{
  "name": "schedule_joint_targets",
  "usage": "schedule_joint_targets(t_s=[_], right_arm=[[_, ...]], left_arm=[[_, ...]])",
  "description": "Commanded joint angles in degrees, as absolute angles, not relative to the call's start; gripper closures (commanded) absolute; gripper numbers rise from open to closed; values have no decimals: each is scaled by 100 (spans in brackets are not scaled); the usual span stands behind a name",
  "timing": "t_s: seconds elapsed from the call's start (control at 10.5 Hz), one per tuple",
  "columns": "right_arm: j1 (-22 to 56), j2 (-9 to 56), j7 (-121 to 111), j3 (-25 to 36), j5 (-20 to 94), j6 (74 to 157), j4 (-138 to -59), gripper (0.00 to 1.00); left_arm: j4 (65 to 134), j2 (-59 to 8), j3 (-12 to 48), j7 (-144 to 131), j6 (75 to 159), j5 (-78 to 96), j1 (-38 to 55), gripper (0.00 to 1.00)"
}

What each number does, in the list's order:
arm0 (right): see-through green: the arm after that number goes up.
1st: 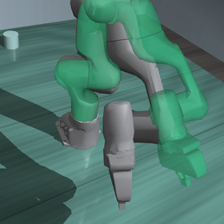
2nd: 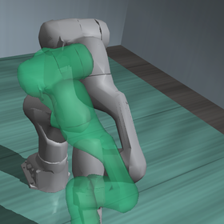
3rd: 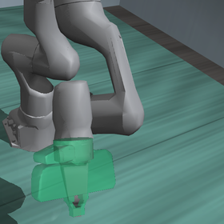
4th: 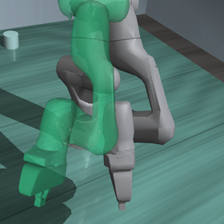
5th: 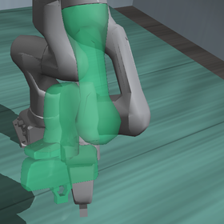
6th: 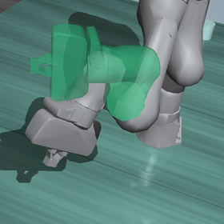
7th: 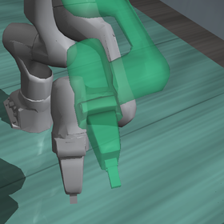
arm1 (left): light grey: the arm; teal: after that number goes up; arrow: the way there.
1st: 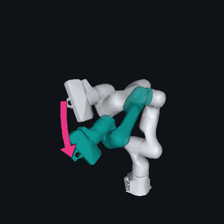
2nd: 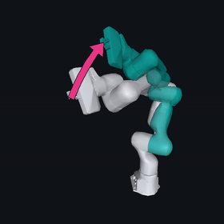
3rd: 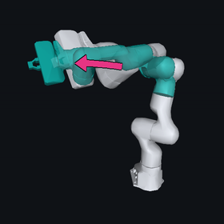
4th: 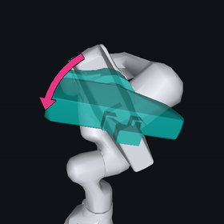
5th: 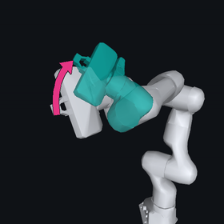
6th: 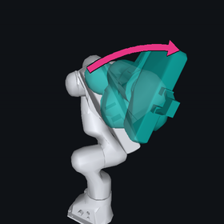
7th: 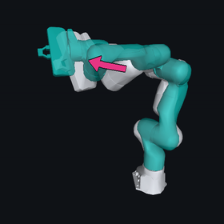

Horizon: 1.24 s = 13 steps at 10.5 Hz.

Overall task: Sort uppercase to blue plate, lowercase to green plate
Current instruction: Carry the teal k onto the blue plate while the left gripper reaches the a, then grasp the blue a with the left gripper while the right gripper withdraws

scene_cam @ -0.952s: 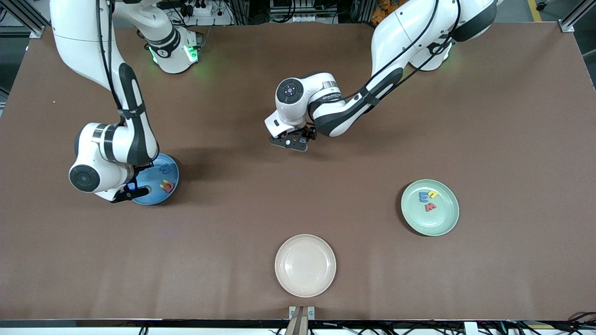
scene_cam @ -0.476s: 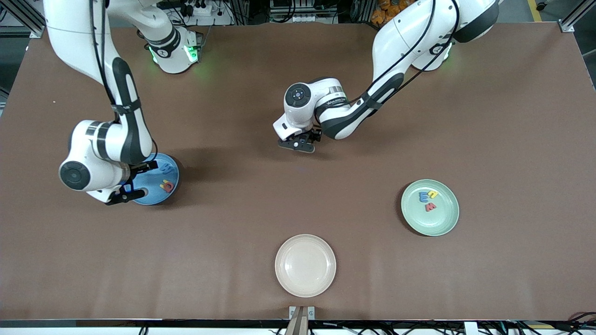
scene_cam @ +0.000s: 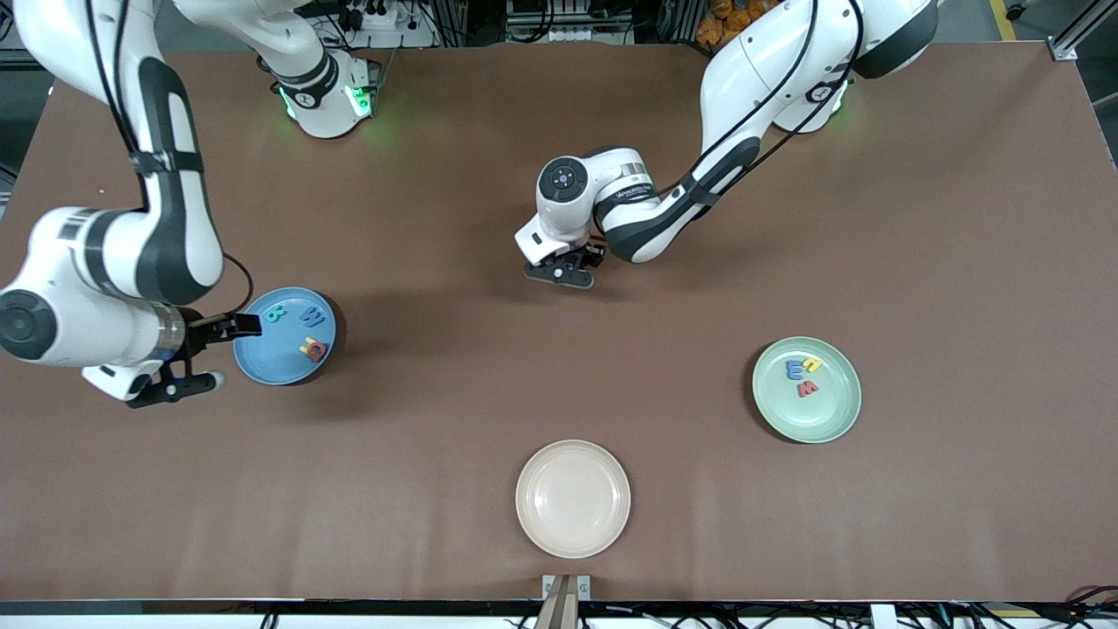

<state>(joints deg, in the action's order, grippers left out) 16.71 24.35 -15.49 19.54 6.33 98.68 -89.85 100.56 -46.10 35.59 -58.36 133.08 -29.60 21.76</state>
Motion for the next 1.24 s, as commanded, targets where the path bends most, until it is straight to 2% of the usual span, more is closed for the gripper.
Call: schedule_joint_targets(t_s=[0.0, 0.1, 0.19, 0.67, 1.14], right_arm=[[856, 1901, -732, 804, 38, 9370, -8430, 0], [548, 1664, -643, 408, -34, 9360, -8385, 0], [397, 1400, -598, 300, -18, 9352, -8367, 0], [-158, 432, -598, -44, -9, 9360, -8507, 0], [-140, 150, -580, -44, -26, 9334, -8849, 0]], left_arm=[[10160, -4632, 3366, -6003, 13640, -3138, 2215, 74], [10134, -4641, 3358, -6003, 13658, -3138, 2215, 92], [10116, -4606, 3305, -6003, 13658, -3138, 2171, 100], [10081, -3974, 3313, -5461, 13641, -3199, 1286, 100], [10125, -3507, 3445, -3697, 13387, -3103, -199, 100]])
